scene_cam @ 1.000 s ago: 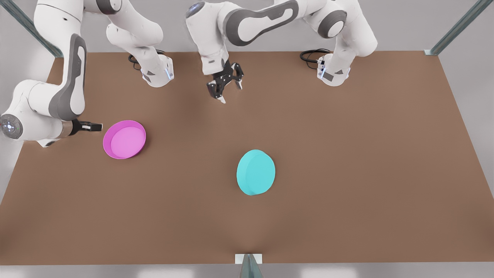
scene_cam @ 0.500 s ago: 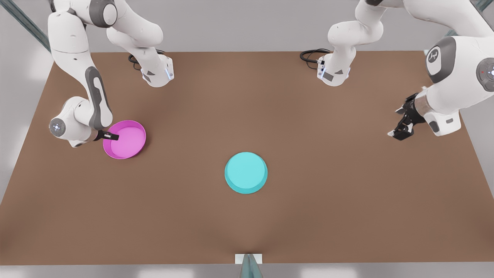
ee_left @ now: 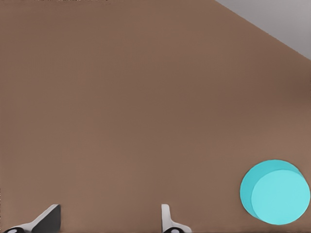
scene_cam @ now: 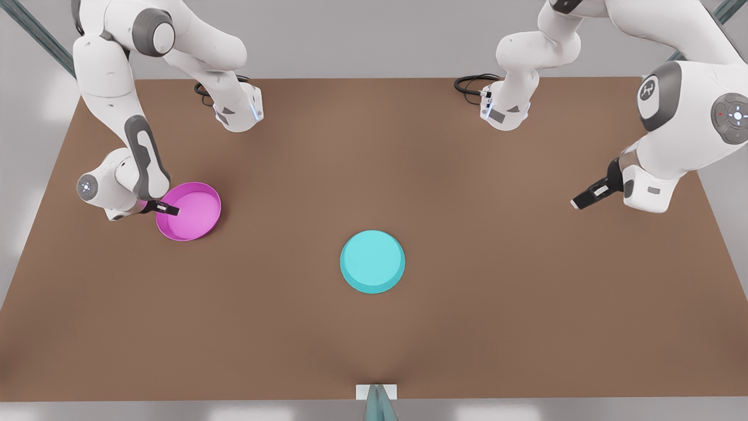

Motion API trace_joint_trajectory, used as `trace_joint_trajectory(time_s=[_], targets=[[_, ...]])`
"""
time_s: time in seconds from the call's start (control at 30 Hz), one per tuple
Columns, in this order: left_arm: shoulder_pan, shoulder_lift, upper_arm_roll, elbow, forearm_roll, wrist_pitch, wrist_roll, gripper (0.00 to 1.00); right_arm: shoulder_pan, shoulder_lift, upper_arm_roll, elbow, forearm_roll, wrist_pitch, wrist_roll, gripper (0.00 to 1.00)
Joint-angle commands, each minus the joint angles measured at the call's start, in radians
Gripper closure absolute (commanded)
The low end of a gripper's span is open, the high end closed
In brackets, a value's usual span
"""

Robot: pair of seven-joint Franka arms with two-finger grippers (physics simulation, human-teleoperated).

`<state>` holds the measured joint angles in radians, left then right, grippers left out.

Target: Flip the blue plate over with the left arm, and stack the pink plate on top of the blue plate with the right arm

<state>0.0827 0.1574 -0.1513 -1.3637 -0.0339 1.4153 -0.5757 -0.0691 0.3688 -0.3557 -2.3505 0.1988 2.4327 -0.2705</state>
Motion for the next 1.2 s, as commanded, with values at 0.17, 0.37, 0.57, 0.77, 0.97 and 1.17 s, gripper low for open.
trace_joint_trajectory(time_s=[0.17, 0.37, 0.57, 0.77, 0.97, 1.17], targets=[[-0.003, -0.001, -0.004, 0.0, 0.002, -0.001, 0.399, 0.0, -0.011, 0.004, 0.0, 0.014, 0.005, -0.035, -0.19, 0.38], [-0.003, -0.002, -0.005, 0.002, 0.002, -0.001, 0.389, 0.0, -0.009, 0.013, 0.0, 0.045, 0.005, -0.075, -0.196, 0.72], [-0.001, -0.001, -0.004, 0.002, 0.032, -0.003, 0.402, 0.0, 0.005, 0.002, 0.001, 0.134, 0.008, -0.207, -0.213, 0.79], [-0.038, 0.033, -0.014, 0.0, 0.02, -0.004, 0.402, 0.0, 0.11, -0.025, 0.023, 0.27, 0.077, -0.371, -0.213, 0.79], [-0.041, 0.079, -0.014, 0.003, 0.011, -0.013, 0.407, 0.0, 0.333, 0.013, 0.06, 0.388, 0.344, -0.371, -0.199, 0.79], [-0.041, 0.082, -0.013, 0.011, 0.012, -0.021, 0.404, 0.0, 0.558, 0.154, 0.06, 0.546, 0.614, -0.36, -0.032, 0.79]])
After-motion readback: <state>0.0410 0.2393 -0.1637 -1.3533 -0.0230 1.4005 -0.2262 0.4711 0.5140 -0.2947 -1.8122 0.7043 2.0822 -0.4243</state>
